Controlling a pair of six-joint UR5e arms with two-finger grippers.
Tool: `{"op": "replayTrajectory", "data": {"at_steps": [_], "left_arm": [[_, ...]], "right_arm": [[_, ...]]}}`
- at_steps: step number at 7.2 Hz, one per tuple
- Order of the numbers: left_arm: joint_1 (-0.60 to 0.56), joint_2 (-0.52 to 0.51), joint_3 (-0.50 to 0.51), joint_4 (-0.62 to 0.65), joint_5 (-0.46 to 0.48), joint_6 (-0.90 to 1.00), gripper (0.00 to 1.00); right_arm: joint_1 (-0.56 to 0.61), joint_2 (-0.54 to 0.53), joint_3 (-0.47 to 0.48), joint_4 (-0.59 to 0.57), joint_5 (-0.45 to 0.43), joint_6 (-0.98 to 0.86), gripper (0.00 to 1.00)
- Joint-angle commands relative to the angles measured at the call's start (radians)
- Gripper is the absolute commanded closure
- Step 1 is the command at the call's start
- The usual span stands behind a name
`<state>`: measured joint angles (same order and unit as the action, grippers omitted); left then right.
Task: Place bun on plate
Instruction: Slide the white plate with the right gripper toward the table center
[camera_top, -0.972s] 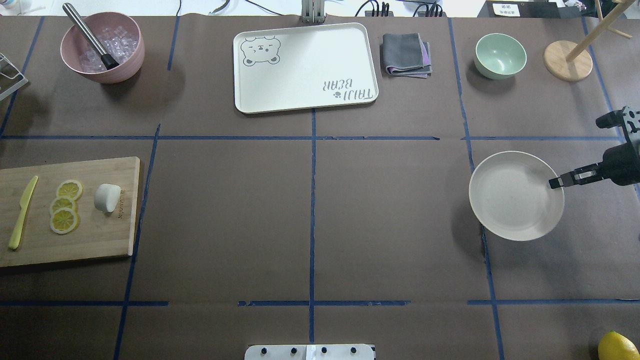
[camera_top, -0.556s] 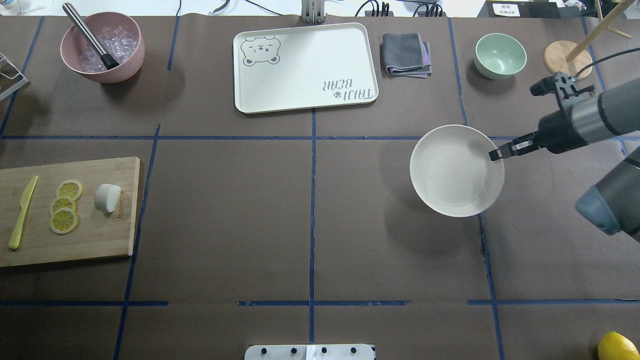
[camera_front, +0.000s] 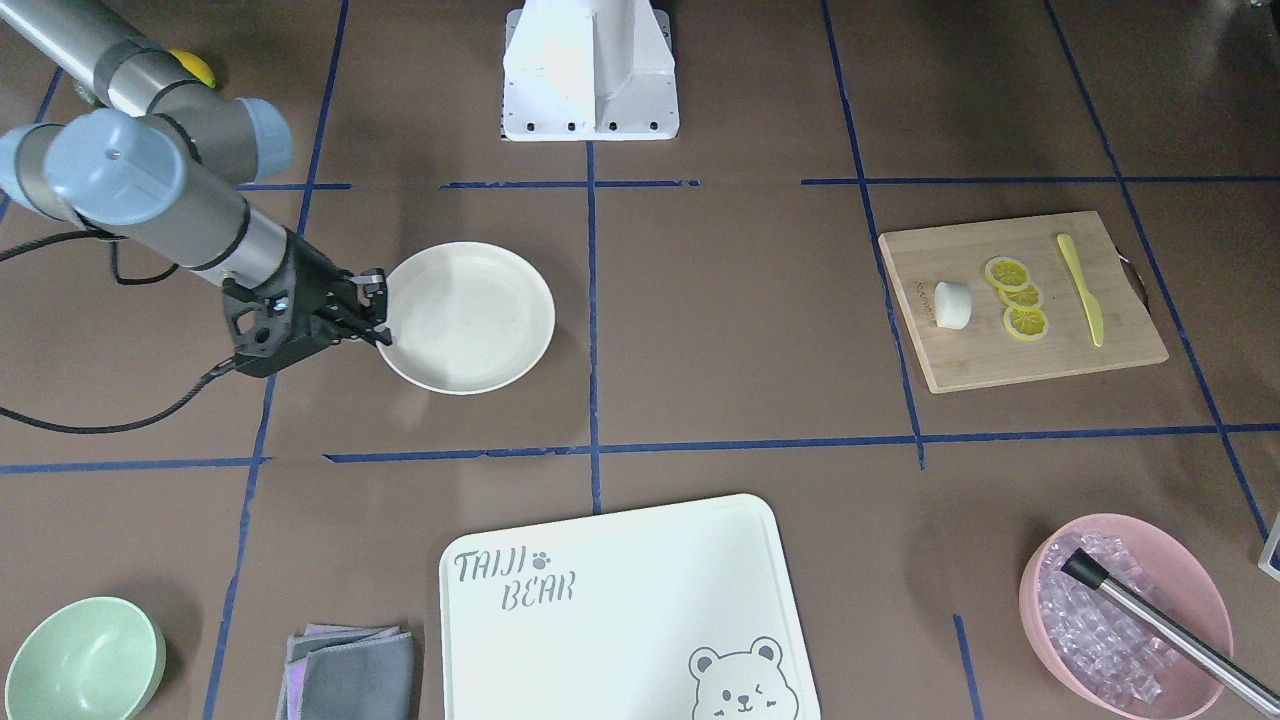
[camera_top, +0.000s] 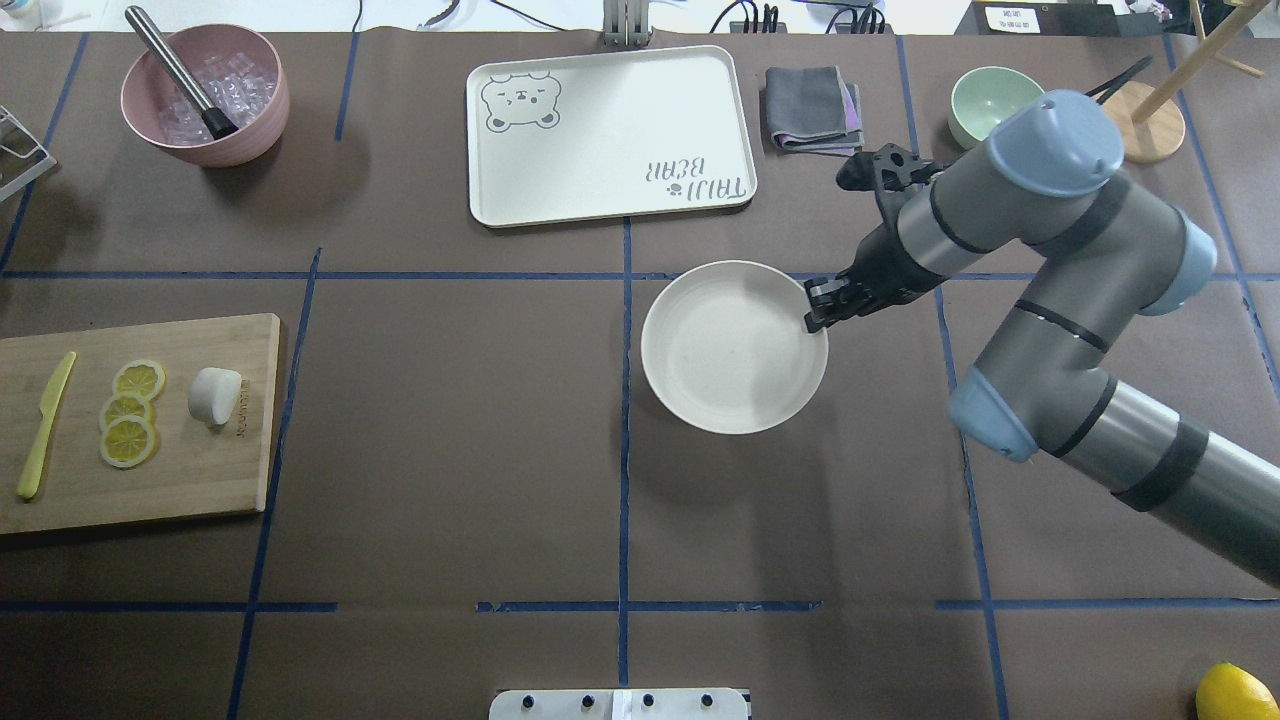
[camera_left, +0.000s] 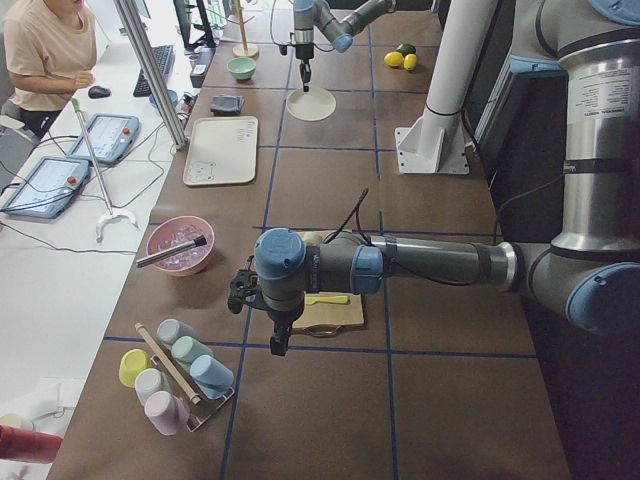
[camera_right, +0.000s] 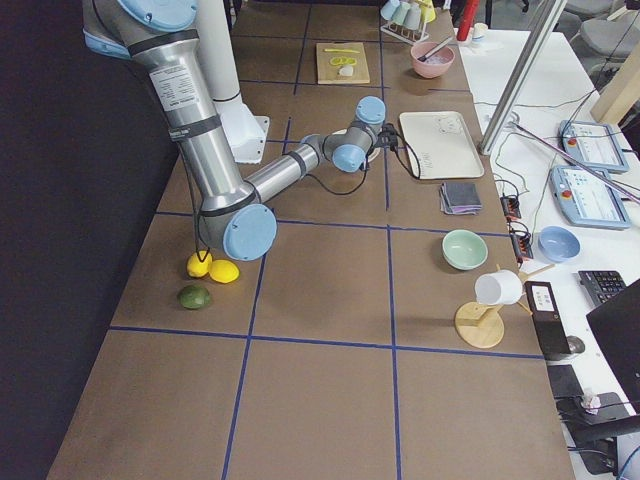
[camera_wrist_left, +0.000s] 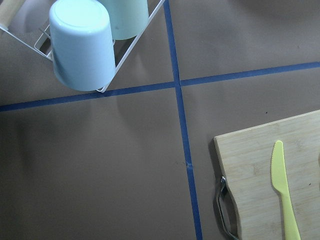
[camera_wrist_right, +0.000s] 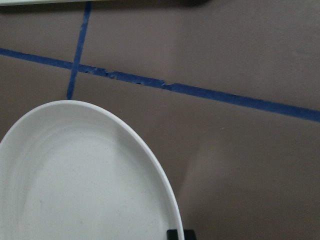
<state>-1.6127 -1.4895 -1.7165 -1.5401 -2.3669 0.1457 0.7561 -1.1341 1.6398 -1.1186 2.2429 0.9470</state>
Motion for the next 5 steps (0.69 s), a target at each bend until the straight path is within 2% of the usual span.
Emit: {"op": "replayTrajectory", "data": {"at_steps": [1,3,4,5], "left_arm": [[0.001,0.000,0.001,0.000,0.000,0.000,0.00],[0.002,0.000,0.002,0.000,0.000,-0.002,0.00],[0.002,0.000,0.002,0.000,0.000,-0.002,0.00],[0.002,0.000,0.003,0.000,0.000,0.000,0.00]], "right_arm": [[-0.096,0.086,-0.043,-0.030,-0.087,0.143,1.00],[-0.153,0.135,-0.093,-0.036,-0.187,0.167,1.00],[-0.164,0.172,-0.136,-0.033,-0.201,0.205,1.00],[-0.179,0.178,-0.137,-0.032,-0.216,0.214,0.99]]}}
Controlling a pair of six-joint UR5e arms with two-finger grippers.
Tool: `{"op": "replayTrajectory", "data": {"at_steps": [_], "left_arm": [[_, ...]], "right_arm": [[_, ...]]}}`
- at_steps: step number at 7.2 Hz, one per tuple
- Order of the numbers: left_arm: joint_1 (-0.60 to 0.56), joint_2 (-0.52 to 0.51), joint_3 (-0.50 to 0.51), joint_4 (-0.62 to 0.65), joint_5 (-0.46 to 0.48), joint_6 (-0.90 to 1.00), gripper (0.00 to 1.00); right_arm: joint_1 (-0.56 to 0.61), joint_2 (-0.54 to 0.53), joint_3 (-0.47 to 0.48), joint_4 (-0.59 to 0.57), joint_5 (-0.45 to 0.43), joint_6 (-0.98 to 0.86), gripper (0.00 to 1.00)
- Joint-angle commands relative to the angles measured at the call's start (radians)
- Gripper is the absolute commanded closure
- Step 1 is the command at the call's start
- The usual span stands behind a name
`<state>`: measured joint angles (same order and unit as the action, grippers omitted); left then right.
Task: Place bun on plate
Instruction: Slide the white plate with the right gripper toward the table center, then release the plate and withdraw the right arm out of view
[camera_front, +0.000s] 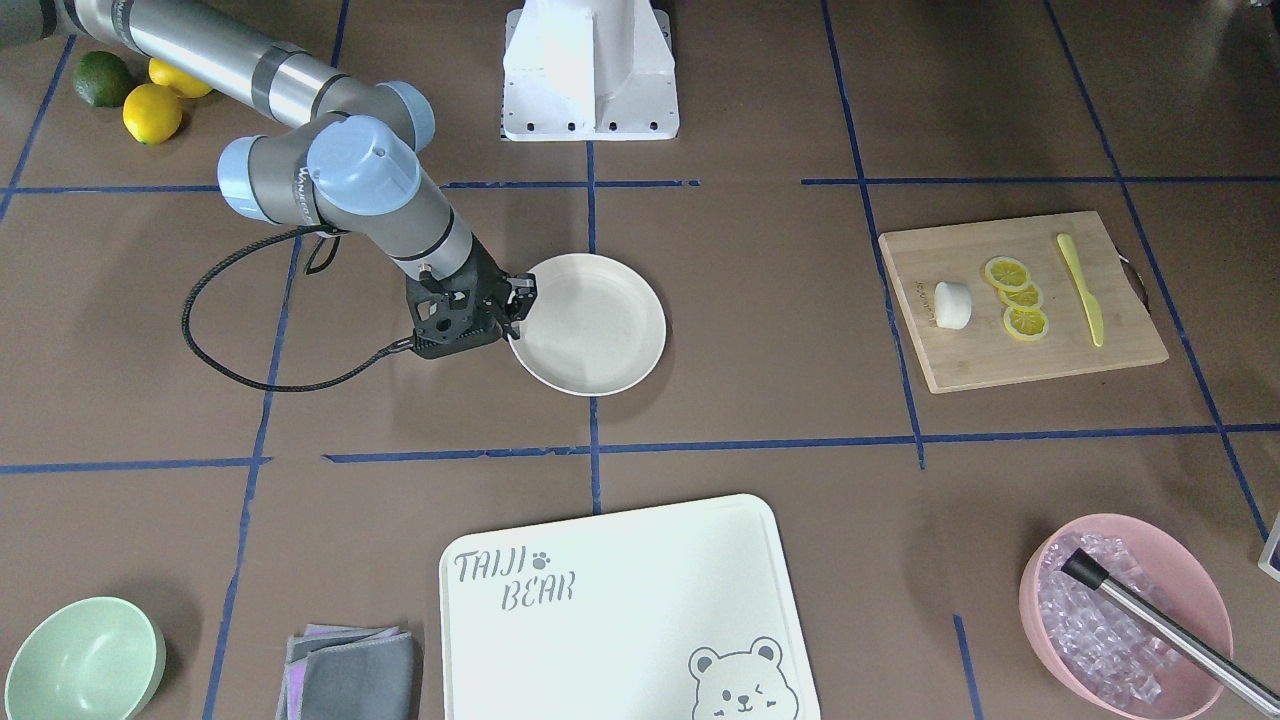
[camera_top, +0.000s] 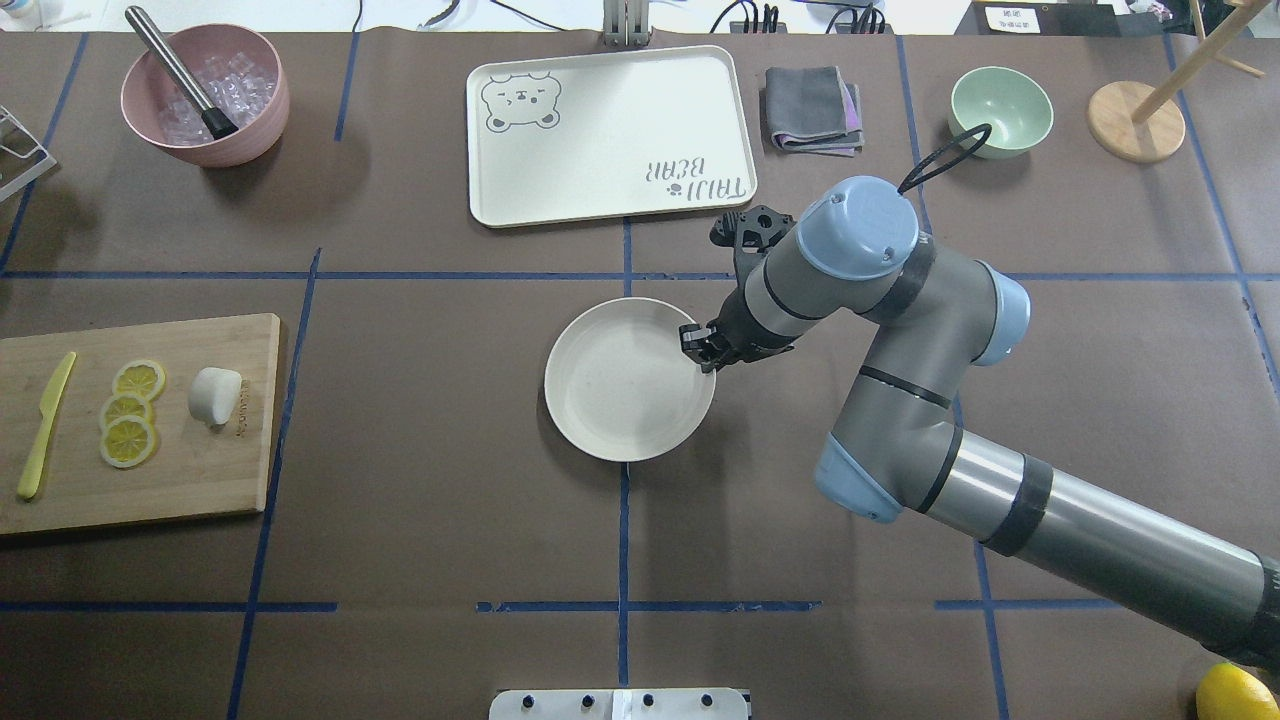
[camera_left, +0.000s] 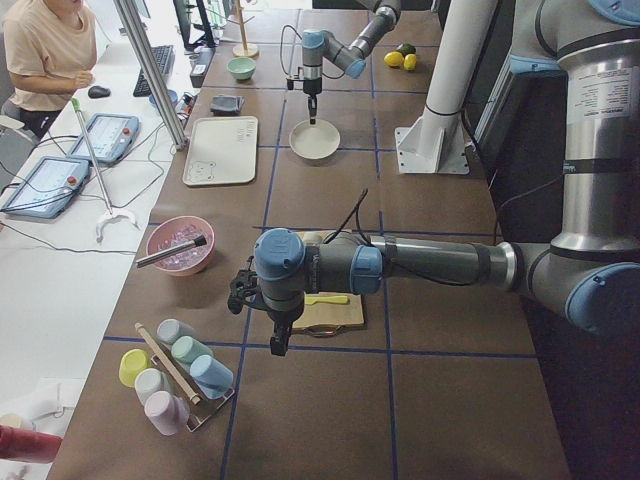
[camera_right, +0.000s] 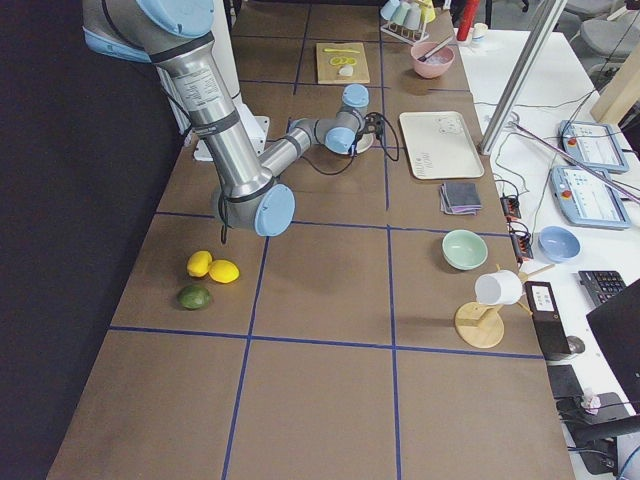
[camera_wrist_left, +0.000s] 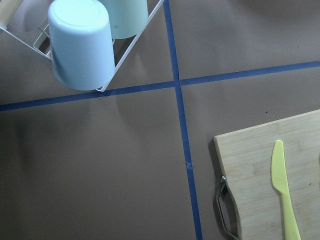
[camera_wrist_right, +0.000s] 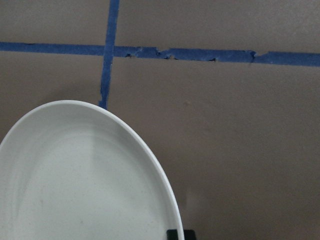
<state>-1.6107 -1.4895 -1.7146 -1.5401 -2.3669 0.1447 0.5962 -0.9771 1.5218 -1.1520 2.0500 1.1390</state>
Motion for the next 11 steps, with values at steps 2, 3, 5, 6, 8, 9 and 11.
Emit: {"op": "replayTrajectory", "data": {"at_steps": [2,3,5,6,8,9,11], "left_arm": [[0.000,0.000,0.001,0.000,0.000,0.000,0.00],[0.000,0.000,0.000,0.000,0.000,0.000,0.00],[0.002,0.003,0.001,0.000,0.000,0.001,0.00],[0.002,0.015,0.000,0.000,0.000,0.001,0.00],[0.011,0.014,0.003,-0.002,0.011,-0.002,0.00],[0.014,0.005,0.001,-0.003,0.009,-0.007,0.00],[0.015,0.000,0.009,-0.008,0.008,-0.005,0.00]], "right_arm": [[-0.047,0.021,-0.019,0.002,-0.105,0.057,0.09],[-0.049,0.018,-0.009,-0.001,-0.102,0.068,0.00],[0.012,0.017,0.010,-0.127,-0.073,0.033,0.00],[0.077,0.009,0.041,-0.240,-0.026,-0.096,0.00],[0.216,0.009,0.093,-0.453,0.018,-0.418,0.00],[0.315,-0.044,0.100,-0.463,0.086,-0.581,0.00],[0.520,-0.168,0.097,-0.463,0.165,-0.947,0.00]]}}
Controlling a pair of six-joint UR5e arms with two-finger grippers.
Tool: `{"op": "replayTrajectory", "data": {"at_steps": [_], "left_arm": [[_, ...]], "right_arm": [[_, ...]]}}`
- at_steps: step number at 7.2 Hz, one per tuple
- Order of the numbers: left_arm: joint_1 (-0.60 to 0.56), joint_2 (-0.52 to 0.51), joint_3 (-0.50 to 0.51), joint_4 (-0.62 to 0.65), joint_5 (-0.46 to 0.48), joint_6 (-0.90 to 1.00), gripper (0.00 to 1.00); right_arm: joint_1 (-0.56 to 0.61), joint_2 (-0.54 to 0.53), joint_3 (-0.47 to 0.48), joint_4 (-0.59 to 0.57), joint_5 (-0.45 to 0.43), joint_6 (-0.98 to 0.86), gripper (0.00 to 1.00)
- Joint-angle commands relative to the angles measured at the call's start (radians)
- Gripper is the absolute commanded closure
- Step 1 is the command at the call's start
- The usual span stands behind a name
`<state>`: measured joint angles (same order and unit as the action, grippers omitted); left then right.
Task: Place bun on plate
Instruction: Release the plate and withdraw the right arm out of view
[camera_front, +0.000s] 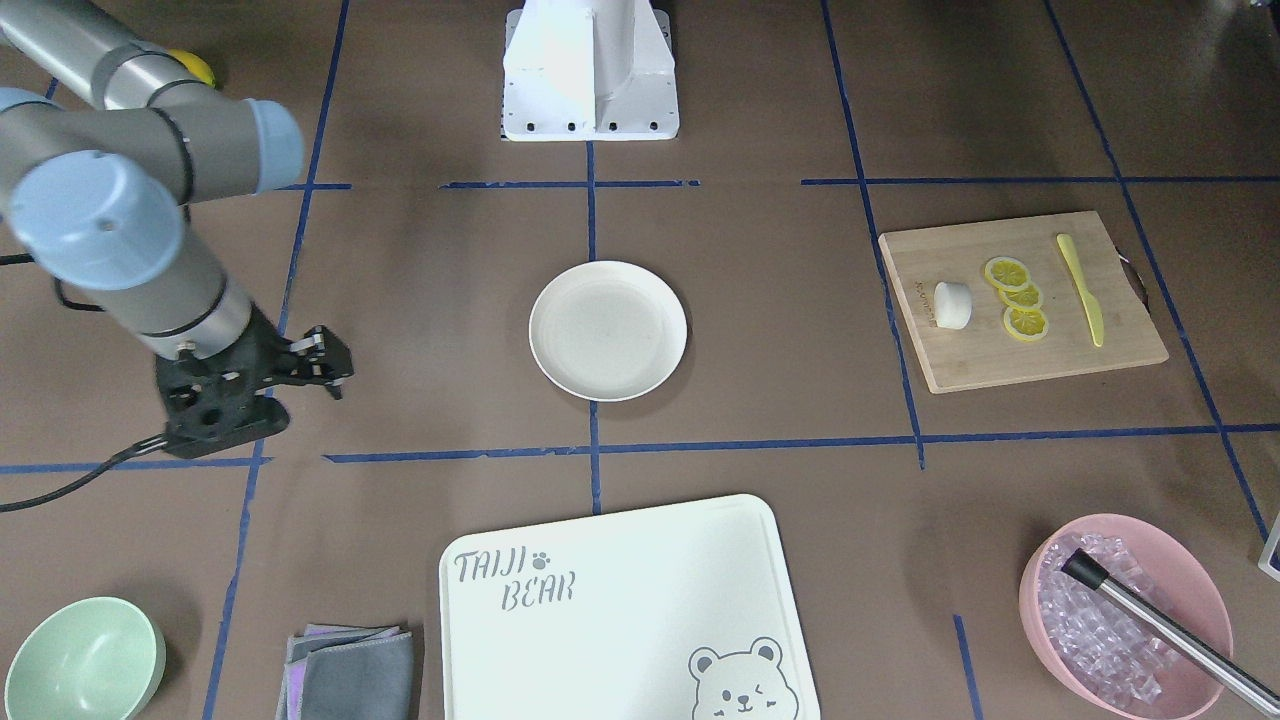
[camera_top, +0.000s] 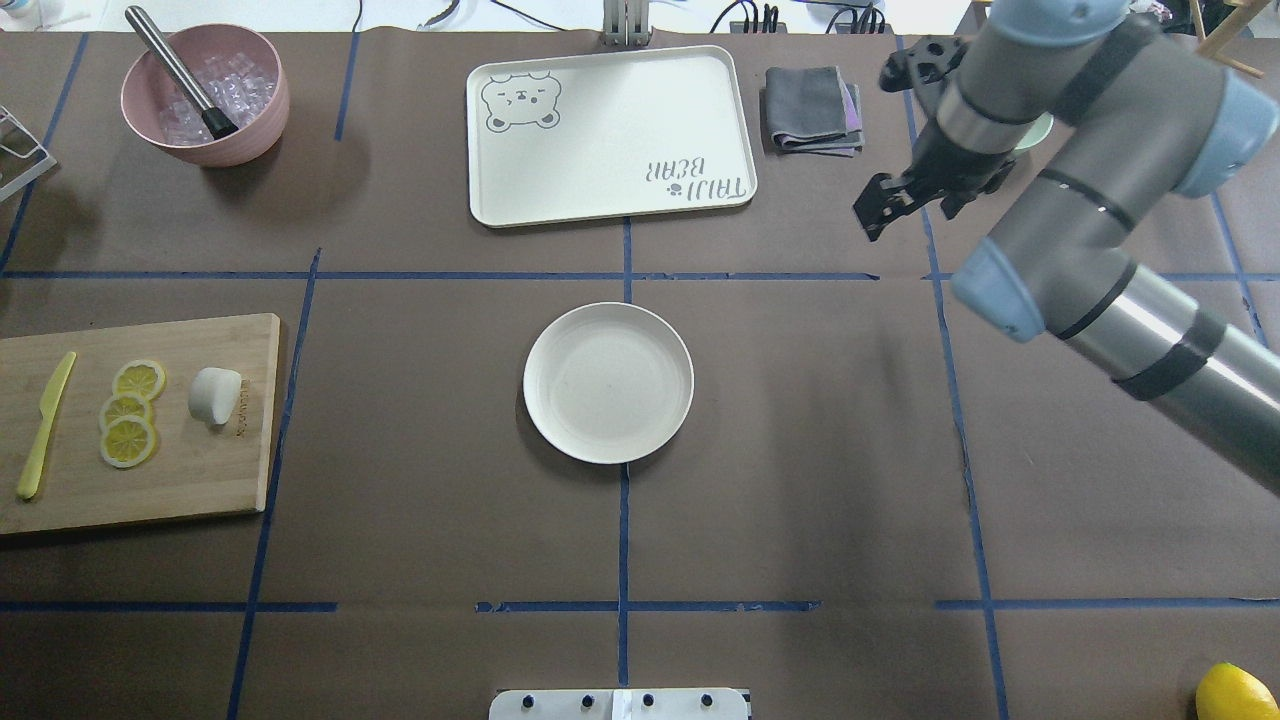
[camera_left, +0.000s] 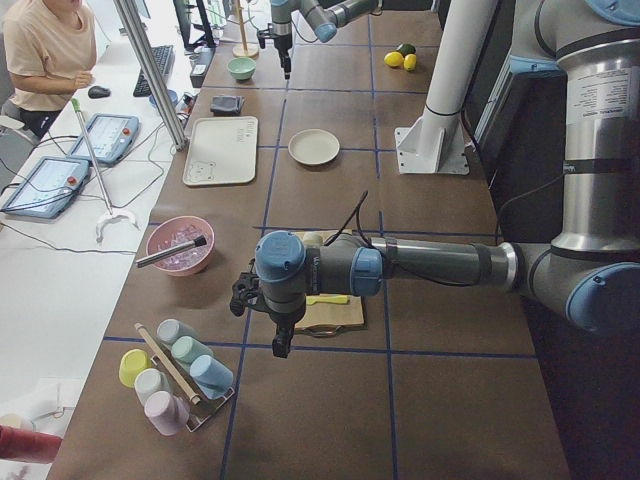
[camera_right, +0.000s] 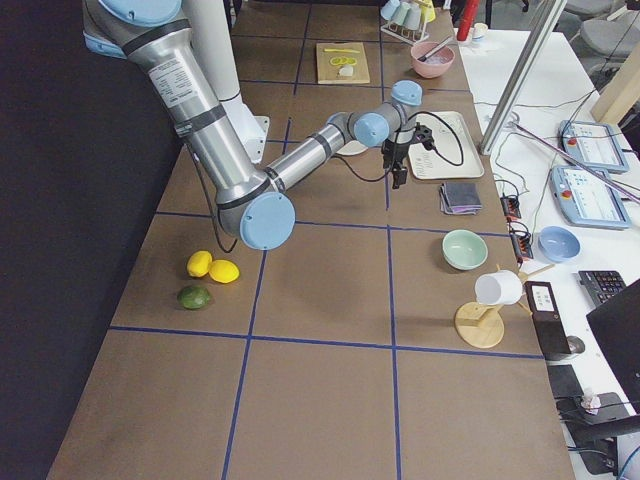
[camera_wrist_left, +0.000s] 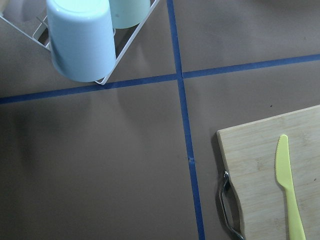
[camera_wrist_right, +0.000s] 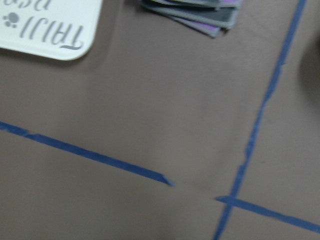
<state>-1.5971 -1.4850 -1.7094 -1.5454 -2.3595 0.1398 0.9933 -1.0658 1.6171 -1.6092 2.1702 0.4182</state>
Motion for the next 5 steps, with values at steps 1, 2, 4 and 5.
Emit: {"op": "replayTrajectory", "data": {"at_steps": [1,2,4,5], "left_arm": [[0.002,-0.038,0.016,-0.031,-0.001,-0.002,0.00],[0.003,-0.058,0.017,-0.066,-0.010,0.000,0.00],[0.005,-0.055,0.017,-0.108,-0.010,0.001,0.00],[0.009,-0.058,0.017,-0.136,-0.009,0.000,0.00]], "right_arm": [[0.230,-0.142,-0.005,-0.011,0.049,-0.430,0.00],[0.299,-0.217,-0.009,-0.008,0.063,-0.564,0.00],[0.465,-0.377,-0.006,0.000,0.150,-0.723,0.00],[0.537,-0.458,-0.008,0.000,0.160,-0.743,0.00]]}}
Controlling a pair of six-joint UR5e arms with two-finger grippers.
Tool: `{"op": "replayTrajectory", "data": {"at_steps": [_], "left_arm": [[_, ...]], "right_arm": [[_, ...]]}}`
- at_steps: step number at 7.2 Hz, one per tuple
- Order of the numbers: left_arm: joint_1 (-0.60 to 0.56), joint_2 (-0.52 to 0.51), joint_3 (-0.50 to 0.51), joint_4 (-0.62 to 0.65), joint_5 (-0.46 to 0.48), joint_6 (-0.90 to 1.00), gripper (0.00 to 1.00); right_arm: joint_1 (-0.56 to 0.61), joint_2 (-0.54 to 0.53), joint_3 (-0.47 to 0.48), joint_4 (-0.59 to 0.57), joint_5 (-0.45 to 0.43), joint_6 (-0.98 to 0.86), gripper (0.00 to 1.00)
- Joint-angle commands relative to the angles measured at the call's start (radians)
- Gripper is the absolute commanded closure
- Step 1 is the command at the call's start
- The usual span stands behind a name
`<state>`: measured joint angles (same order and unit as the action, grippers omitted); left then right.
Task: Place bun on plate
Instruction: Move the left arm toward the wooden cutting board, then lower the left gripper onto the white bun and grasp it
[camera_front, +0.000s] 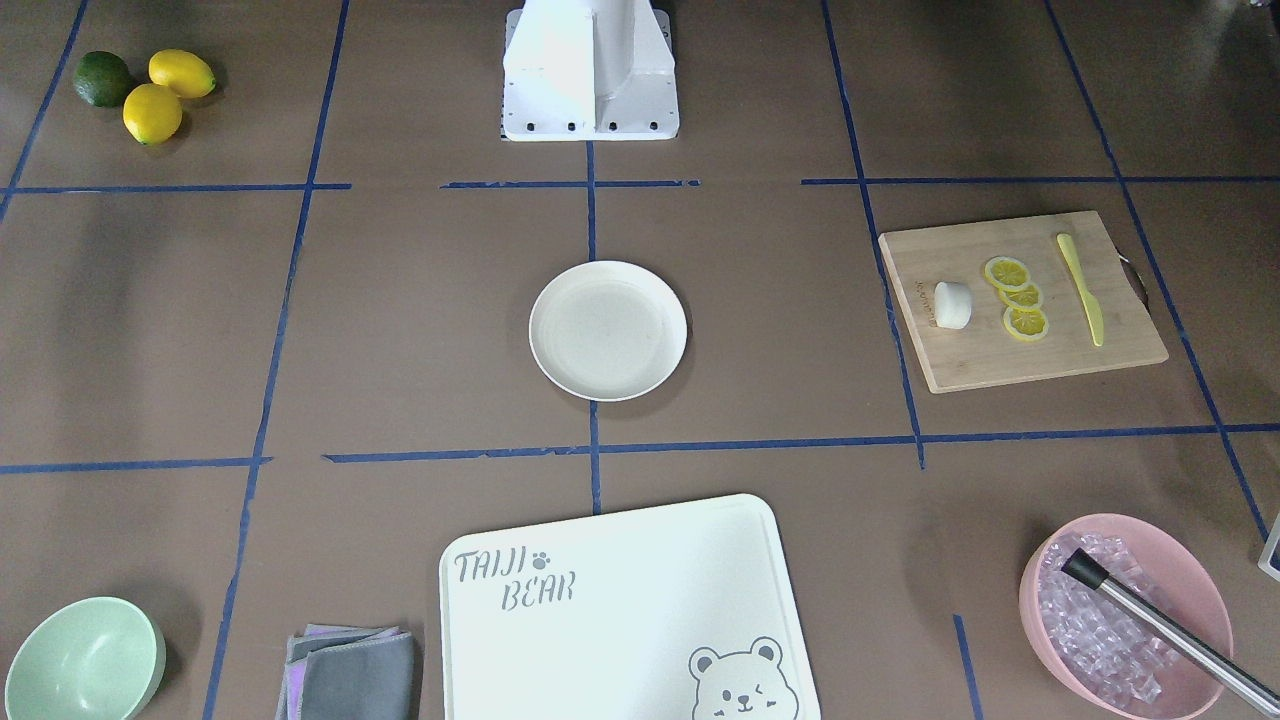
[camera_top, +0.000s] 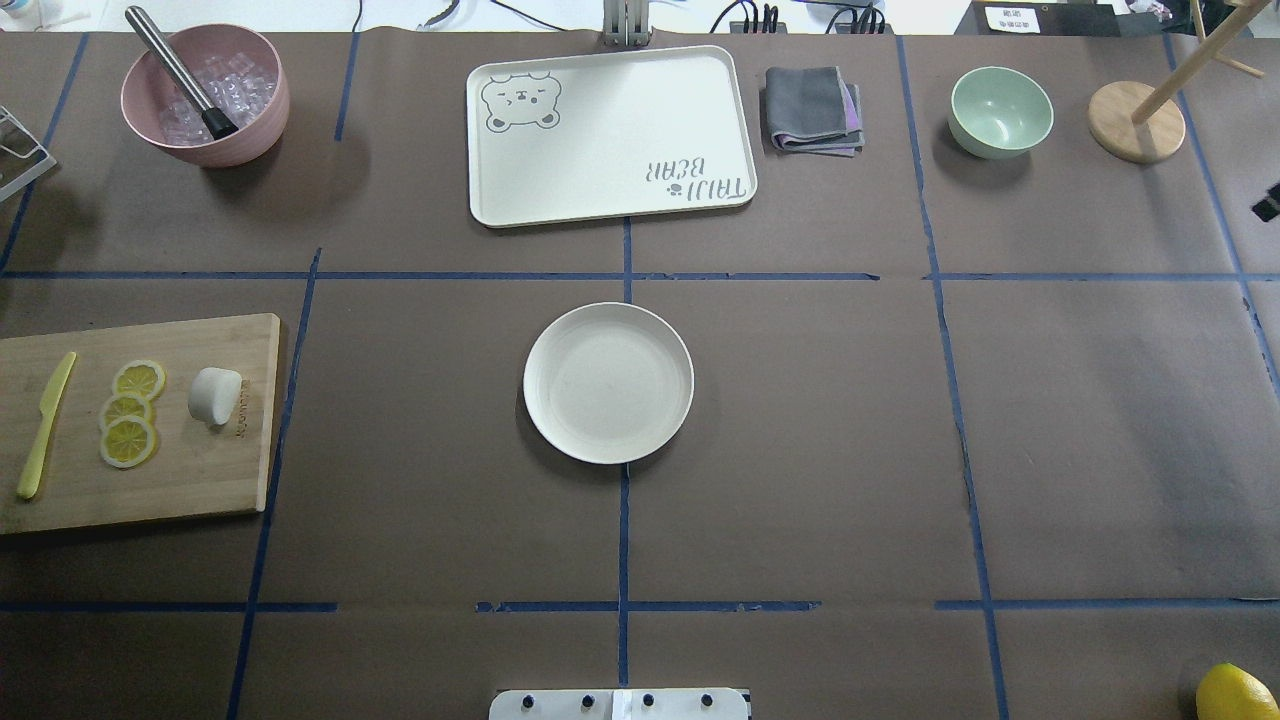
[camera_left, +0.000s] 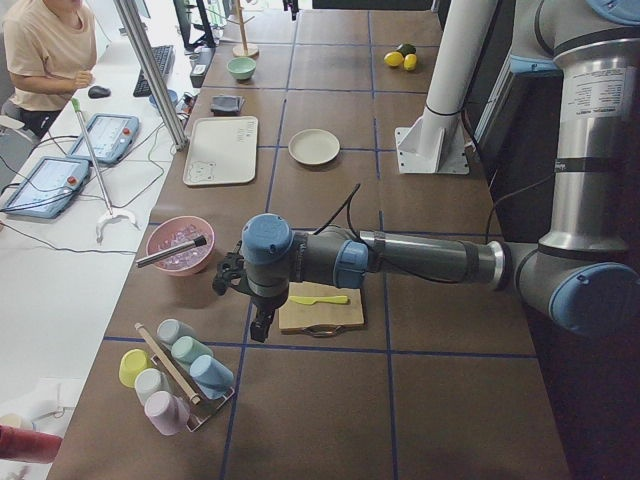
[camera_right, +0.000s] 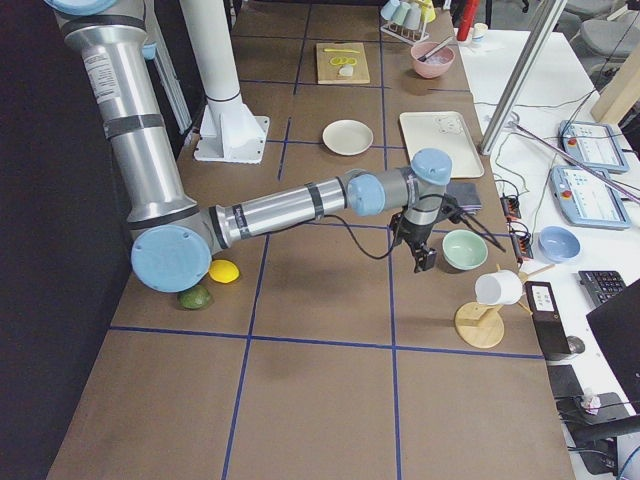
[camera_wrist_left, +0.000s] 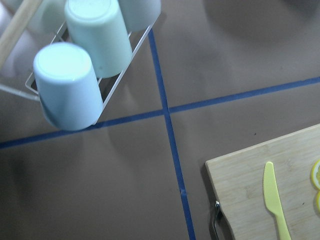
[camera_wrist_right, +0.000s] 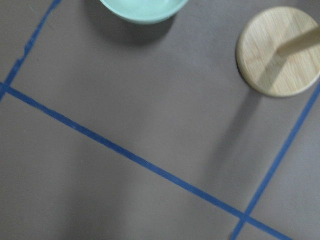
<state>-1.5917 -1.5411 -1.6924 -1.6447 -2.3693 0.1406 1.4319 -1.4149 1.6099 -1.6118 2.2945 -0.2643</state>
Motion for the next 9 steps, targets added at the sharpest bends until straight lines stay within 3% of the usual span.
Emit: {"op": "replayTrajectory", "data": {"at_steps": [1,3,6,7,8,9], "left_arm": [[0.042,-0.004,-0.010,-0.038,0.001,-0.004,0.00],[0.122,-0.008,-0.033,-0.049,-0.030,-0.117,0.00],[0.405,-0.011,-0.073,-0.304,0.011,-0.599,0.00],[0.533,-0.013,-0.073,-0.411,0.109,-0.777,0.00],[0.671,-0.031,-0.073,-0.452,0.234,-0.899,0.00],[0.749,-0.056,-0.073,-0.452,0.287,-0.950,0.00]], "right_arm": [[0.140,-0.189,0.014,0.004,0.033,-0.059,0.00],[0.145,-0.312,0.144,0.004,0.025,0.006,0.00],[0.145,-0.325,0.180,0.004,0.028,0.068,0.00],[0.145,-0.325,0.179,0.004,0.026,0.068,0.00],[0.145,-0.326,0.180,0.004,0.026,0.068,0.00],[0.145,-0.325,0.182,0.004,0.026,0.068,0.00]]}}
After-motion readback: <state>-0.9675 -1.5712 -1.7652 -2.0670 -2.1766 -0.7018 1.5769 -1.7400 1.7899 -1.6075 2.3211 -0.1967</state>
